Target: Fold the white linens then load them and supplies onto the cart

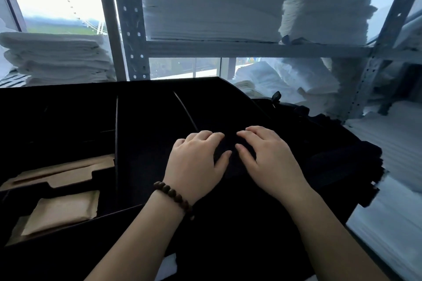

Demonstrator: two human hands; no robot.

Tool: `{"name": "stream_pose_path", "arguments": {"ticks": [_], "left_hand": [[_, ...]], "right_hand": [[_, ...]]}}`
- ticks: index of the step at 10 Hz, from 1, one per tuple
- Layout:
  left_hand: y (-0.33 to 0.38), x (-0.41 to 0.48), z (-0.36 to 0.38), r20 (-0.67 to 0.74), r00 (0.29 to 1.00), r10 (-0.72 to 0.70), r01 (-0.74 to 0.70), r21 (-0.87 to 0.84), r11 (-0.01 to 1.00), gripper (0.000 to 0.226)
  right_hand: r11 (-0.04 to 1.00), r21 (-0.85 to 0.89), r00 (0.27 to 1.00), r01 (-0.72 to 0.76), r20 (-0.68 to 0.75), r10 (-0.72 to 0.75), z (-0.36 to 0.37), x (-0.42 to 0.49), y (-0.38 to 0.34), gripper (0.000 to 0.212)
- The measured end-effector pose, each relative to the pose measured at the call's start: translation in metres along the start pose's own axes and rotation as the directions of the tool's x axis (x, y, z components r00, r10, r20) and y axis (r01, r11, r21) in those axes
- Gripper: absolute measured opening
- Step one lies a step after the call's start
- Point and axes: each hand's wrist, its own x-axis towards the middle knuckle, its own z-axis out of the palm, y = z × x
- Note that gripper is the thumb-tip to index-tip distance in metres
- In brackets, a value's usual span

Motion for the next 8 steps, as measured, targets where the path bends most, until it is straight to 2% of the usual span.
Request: {"name": "stream_pose_path", "arguments": {"ticks": [5, 8], "left_hand": [[-0.025, -0.058, -0.021, 0.058, 0.992, 0.116, -0.112, -0.066, 0.992, 0.051], [-0.052, -0.104, -0.045, 0.057, 0.994, 0.092, -0.086, -0.096, 0.992, 0.049]], "right_hand": [[0.968, -0.097, 0.973, -0.229, -0.048, 0.226, 0.01, -0.073, -0.05, 0.045], [0.958, -0.093, 0.962, -0.271, -0.043, 0.268, 0.021, -0.118, -0.089, 0.045]]}}
